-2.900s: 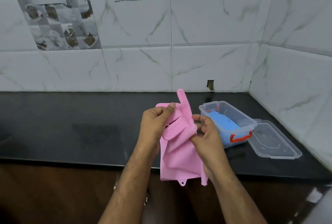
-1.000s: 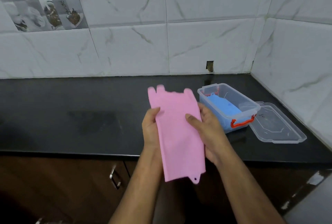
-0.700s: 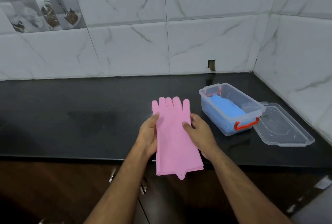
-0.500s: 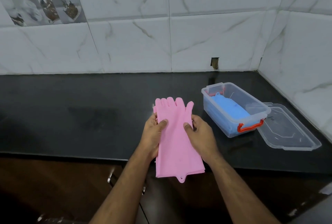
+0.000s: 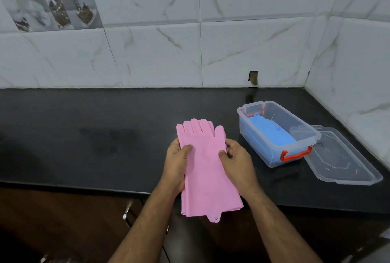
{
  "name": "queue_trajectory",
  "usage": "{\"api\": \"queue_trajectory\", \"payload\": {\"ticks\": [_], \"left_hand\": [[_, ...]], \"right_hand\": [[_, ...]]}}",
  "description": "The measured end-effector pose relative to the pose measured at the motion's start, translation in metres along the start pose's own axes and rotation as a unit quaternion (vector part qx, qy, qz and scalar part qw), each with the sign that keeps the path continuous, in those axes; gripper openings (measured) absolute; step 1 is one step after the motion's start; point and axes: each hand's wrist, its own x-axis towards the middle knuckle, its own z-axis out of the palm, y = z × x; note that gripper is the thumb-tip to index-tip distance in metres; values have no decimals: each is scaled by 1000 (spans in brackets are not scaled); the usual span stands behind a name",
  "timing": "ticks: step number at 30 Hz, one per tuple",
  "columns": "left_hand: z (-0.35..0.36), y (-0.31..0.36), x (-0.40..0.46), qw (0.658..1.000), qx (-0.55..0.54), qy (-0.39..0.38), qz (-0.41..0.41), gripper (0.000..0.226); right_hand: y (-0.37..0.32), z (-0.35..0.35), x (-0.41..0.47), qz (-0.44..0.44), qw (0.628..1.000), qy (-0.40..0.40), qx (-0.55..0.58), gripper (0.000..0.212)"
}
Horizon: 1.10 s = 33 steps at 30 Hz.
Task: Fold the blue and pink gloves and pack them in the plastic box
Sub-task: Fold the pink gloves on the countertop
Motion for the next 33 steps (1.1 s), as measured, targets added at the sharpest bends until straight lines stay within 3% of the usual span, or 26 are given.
{"api": "queue_trajectory", "payload": {"ticks": [15, 19, 26, 29, 33], "left_hand": [[-3, 0, 6, 999, -8, -29, -14, 48], [-8, 4, 14, 996, -64, -45, -36, 36], [-21, 8, 38, 996, 50, 36, 68, 39], [-17, 9, 44, 994, 75, 39, 76, 53], [-12, 5, 45, 979, 142, 3, 145, 54]], "right_hand": [[-4, -2, 0, 37, 999, -1, 2, 32], [-6, -3, 1, 44, 999, -4, 3, 32], [0, -4, 1, 36, 995, 43, 82, 18], [0, -2, 6, 34, 993, 57, 95, 17], [-1, 1, 19, 11, 995, 67, 70, 25]]}}
